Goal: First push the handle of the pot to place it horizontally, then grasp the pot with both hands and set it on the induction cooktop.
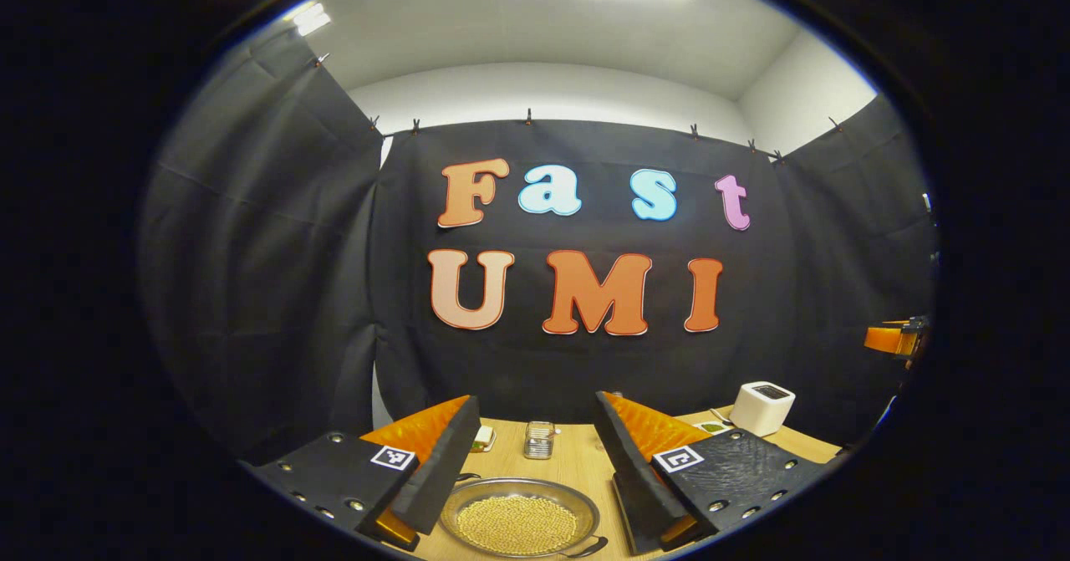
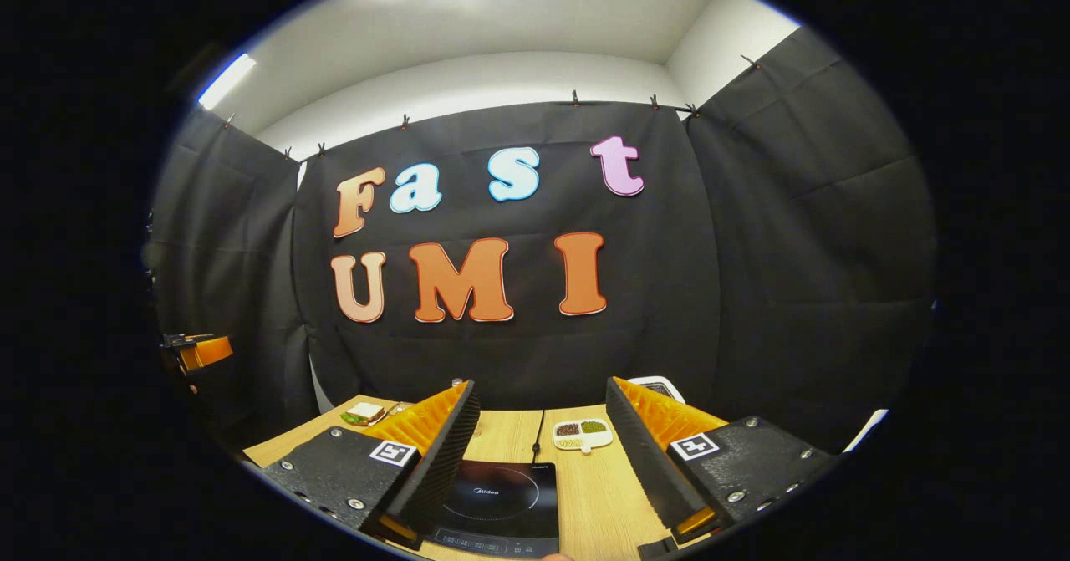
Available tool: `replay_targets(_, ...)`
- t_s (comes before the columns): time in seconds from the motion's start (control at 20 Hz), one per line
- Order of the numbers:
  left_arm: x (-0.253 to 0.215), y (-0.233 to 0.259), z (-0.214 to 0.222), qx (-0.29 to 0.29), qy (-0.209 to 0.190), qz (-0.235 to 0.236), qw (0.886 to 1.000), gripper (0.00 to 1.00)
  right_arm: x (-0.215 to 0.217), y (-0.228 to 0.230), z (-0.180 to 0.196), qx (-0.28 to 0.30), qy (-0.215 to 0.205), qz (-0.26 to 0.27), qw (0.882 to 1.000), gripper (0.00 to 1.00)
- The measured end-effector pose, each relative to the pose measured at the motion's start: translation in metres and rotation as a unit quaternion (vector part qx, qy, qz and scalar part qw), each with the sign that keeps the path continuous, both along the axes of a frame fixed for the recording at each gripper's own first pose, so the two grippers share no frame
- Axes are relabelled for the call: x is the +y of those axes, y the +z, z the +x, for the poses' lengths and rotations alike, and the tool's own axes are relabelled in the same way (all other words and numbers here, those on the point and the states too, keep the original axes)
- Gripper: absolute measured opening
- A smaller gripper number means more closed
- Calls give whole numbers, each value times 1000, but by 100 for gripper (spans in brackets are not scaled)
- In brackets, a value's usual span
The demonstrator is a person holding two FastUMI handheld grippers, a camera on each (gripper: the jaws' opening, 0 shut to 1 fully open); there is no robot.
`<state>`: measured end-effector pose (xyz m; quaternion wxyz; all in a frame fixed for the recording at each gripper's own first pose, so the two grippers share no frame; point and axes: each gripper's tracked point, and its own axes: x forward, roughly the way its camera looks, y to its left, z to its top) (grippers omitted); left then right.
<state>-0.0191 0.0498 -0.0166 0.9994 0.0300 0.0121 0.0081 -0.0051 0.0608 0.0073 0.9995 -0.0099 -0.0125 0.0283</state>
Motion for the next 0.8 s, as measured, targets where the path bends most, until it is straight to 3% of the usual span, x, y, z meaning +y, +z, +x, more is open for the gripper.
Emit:
replay_targets(0.2, 7, -5, 5, 3, 3, -8, 1000, 92, 3, -4, 3, 4, 0, -1, 1000, 95)
replay_targets(0.3, 8, -10, 6, 9, 1, -11, 1000, 72, 1, -5, 6, 5, -2, -2, 1000, 95)
replay_targets(0.35, 10, -11, 5, 10, -1, -11, 1000, 72, 0, -5, 7, 6, -5, -2, 1000, 95)
replay_targets(0.5, 4, -27, 8, 30, -19, -8, 999, 51, -1, -9, 9, 9, -9, -2, 1000, 95)
replay_targets(0.55, 0, -35, 8, 38, -28, -9, 999, 39, 0, -11, 10, 10, -9, -2, 1000, 95)
replay_targets(0.7, -3, -62, 8, 70, -41, -10, 997, 27, 3, -16, 11, 15, -7, -4, 1000, 95)
replay_targets(0.75, -6, -74, 8, 83, -46, -9, 995, 9, 3, -18, 13, 17, -6, -5, 1000, 95)
replay_targets(0.8, -6, -84, 6, 95, -49, -6, 994, 8, 4, -20, 14, 18, -6, -6, 1000, 95)
